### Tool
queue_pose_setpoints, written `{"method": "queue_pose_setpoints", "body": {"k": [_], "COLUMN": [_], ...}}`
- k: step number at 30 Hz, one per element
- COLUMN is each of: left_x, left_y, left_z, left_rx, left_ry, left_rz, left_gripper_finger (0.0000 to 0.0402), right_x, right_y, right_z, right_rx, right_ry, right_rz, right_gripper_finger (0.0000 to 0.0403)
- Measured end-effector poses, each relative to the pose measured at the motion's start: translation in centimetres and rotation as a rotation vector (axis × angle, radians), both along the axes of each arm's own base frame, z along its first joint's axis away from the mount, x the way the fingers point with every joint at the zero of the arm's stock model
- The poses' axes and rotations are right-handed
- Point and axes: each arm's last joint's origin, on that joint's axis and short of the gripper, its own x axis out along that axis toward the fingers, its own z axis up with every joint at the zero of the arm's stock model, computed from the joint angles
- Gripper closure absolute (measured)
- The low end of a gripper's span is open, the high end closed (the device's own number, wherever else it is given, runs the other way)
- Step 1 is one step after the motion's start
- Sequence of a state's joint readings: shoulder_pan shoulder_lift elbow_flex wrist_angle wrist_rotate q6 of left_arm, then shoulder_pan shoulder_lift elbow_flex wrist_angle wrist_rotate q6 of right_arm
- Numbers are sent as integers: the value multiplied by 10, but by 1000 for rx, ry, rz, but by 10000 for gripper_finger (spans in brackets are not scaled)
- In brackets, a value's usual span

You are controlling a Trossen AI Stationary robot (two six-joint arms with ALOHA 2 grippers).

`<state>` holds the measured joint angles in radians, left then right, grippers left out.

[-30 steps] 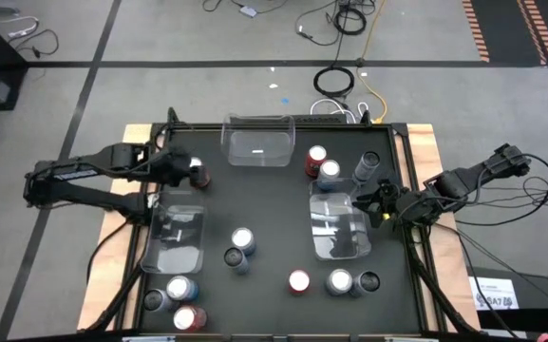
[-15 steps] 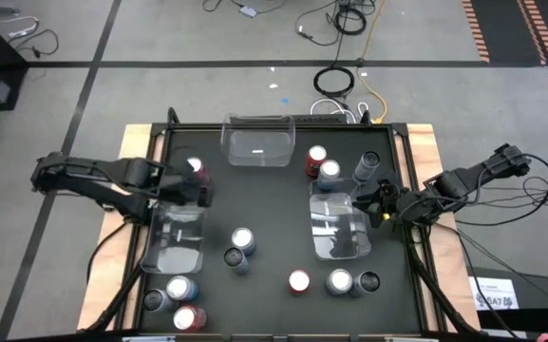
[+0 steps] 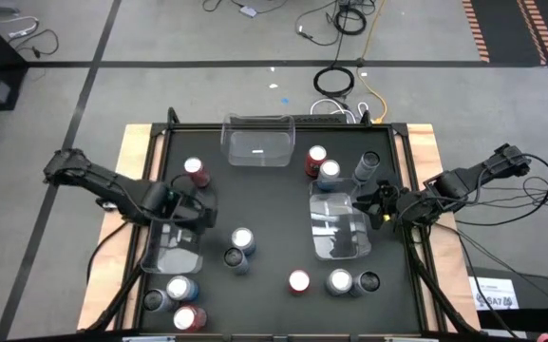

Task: Sort soda cans
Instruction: Move the left transparent bin to the center of the table

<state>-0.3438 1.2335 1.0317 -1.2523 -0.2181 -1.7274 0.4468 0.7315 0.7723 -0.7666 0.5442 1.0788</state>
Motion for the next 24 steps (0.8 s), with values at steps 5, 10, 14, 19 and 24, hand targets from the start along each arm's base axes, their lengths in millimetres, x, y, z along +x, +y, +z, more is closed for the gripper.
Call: {"method": "queue_pose_setpoints", "body": {"k": [5, 10, 14, 19, 24], "left_x": [5, 12, 12, 16, 20], "left_y": [-8, -11, -12, -13, -15], "left_z": [-15, -30, -44, -51, -59], "left_rx": [-34, -54, -53, -55, -70], "left_ry": [-4, -12, 38, 39, 57], "left_rz": [36, 55, 108, 132, 145], "left_gripper_finger": [58, 76, 83, 85, 108], "right_x": [0, 0, 0, 0, 0], "right_y": [0, 1, 1, 1, 2], "right_z": [0, 0, 0, -1, 0], "right_rx": [-9, -4, -10, -7, -9], "right_ry": [8, 14, 16, 23, 22], "right_rz": [23, 37, 46, 67, 70], "right_gripper_finger": [266, 266, 266, 266, 266]}}
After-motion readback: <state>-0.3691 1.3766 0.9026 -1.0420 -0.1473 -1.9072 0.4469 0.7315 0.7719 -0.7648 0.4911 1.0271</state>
